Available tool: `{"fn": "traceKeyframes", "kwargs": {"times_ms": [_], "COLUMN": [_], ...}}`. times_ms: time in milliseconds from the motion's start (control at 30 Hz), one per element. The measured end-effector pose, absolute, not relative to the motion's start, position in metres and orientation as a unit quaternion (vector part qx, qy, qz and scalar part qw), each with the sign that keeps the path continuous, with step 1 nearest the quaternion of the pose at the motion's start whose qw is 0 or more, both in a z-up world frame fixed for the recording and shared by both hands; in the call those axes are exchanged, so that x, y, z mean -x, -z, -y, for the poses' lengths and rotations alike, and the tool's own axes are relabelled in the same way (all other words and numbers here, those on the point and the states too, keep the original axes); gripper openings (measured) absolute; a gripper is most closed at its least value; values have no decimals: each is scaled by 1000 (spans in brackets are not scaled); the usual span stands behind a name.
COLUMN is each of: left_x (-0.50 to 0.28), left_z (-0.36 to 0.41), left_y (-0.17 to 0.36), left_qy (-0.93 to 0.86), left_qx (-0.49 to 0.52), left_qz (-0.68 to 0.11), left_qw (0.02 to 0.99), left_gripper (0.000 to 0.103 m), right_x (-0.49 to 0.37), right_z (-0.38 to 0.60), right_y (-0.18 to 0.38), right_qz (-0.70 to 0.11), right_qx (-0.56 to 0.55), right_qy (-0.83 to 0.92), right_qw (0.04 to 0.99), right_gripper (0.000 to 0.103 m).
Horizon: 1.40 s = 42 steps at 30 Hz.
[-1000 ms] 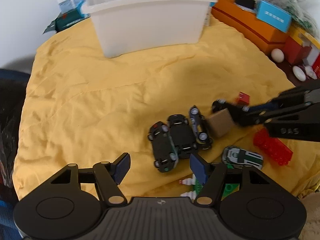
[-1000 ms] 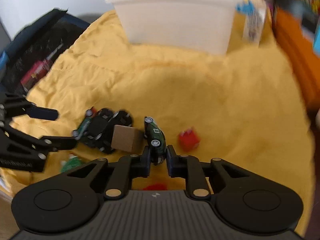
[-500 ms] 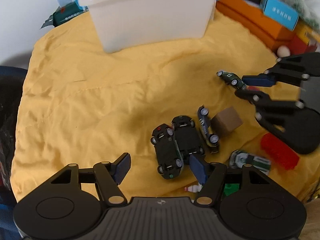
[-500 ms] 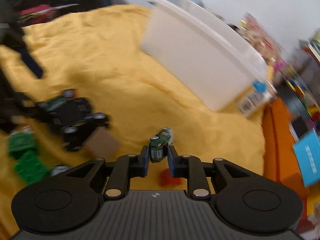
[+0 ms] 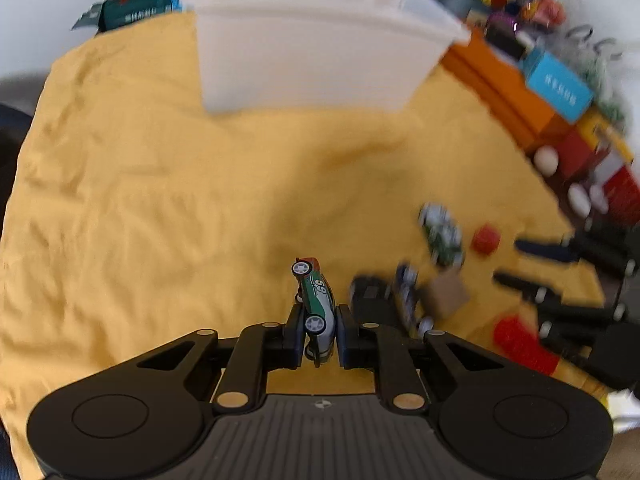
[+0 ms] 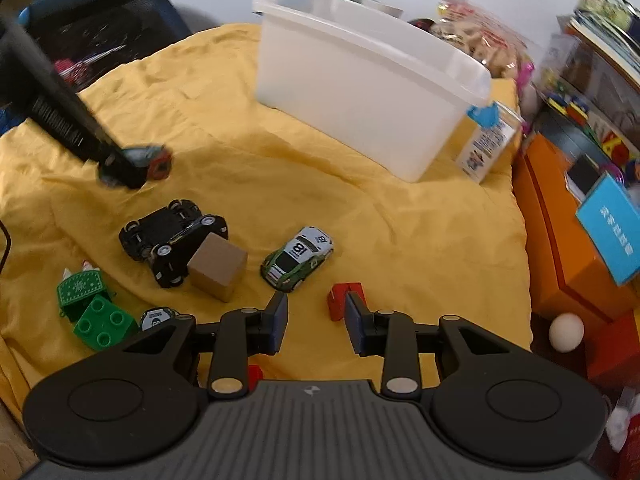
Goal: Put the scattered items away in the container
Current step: 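Grasp the red-and-green toy car with the left tool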
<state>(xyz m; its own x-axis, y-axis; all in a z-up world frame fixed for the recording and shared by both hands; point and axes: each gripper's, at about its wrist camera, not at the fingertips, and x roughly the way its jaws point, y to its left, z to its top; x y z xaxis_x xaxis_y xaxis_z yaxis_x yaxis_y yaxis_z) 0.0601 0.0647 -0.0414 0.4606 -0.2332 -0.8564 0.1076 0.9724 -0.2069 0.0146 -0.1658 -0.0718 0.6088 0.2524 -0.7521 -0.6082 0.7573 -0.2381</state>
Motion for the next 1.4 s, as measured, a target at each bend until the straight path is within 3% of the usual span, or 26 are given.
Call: {"fn": "traceKeyframes", "kwargs": {"times_ms": [200, 367, 433, 633, 767, 867, 967, 1067, 1400], "left_x": [-106, -144, -146, -133, -119, -115, -116, -116, -114], "left_z": [-59, -47, -46, -62, -50, -18, 5, 20, 42], "left_y": [25, 50, 61, 67, 47, 40, 46, 56, 61], "left_qy": [139, 149, 133, 71, 83, 117, 138, 154, 166], "left_qx": [135, 170, 152, 101, 61, -6, -34, -49, -105], "left_qz": [-465, -476, -491, -501, -479, -468, -480, -502, -501], "left_qw": [864, 850, 847, 856, 872, 876, 866, 850, 843], "left_gripper": [19, 19, 19, 23, 41, 42, 41, 31, 32], "right_x": [-15, -15, -14, -18, -24, -30, -32, -31, -24], "right_z": [166, 164, 164, 164, 162, 160, 164, 172, 188], "right_y": [71, 72, 70, 74, 73, 71, 70, 70, 72], "right_qz": [-370, -376, -371, -379, -380, -381, -379, -382, -391], "right_qx": [231, 227, 227, 225, 218, 213, 210, 201, 189], "right_qy": [-236, -232, -232, -227, -227, -222, -214, -208, -191], "right_qw": [868, 868, 870, 868, 870, 872, 876, 878, 880], "right_gripper": [36, 41, 45, 46, 47, 47, 47, 49, 52]}}
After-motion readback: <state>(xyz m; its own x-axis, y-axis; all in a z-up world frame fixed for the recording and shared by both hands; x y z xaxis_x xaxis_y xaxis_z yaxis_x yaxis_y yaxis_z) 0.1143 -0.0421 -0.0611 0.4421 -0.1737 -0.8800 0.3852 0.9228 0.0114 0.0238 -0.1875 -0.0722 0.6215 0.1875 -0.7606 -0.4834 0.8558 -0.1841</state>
